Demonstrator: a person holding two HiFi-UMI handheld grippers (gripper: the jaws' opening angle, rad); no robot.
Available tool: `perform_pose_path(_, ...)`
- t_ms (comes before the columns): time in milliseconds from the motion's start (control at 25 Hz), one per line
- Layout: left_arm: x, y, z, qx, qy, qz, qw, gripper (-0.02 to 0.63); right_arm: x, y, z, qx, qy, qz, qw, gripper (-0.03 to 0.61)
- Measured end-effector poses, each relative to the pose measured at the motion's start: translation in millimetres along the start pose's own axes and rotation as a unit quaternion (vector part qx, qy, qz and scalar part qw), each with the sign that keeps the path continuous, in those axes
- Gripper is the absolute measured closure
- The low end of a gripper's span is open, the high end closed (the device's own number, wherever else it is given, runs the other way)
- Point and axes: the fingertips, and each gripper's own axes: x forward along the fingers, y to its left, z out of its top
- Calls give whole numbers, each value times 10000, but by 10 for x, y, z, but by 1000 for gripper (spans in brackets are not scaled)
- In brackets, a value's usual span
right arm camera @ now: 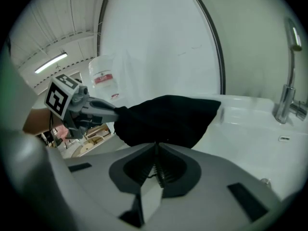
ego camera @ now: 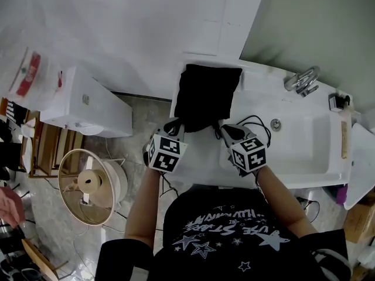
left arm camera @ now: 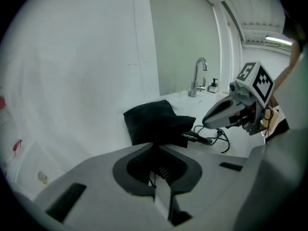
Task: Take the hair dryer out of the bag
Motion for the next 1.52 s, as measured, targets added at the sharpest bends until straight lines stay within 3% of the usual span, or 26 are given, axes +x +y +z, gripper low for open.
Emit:
perform_pose_path(320,-20,-29,139,-60,-227,-56,9997,591,321,107,-39,-307,296,-61,9991,446)
perform_pose_path(520,-14,-9,181,-106,-325,-83,9994,591,421,78,-16,-768,361,-426,9955,407)
perform_pose_path(680,-8,17,207,-174,-407,-101,9990,591,525,64,58,-794,336,-459,9952,384)
perform_pose_path(880,35,23,229,-227,-448,-160,9986,591,725,-35,63,-539,478,-663,9952,298)
perform_pose_path(1080,76,47,219,-284,-449,-205,9984,591,899,-76,29,-146,686,-818,9942,305)
perform_pose_path(1240,105,70,217,-347,-468,-223,9981,591,933,-175,21,-275,781,-1135,9901,376)
perform_pose_path(1520,114,174,203,-357,-440,-96,9983,591,861,-151,122,-173,730,-844,9936,383)
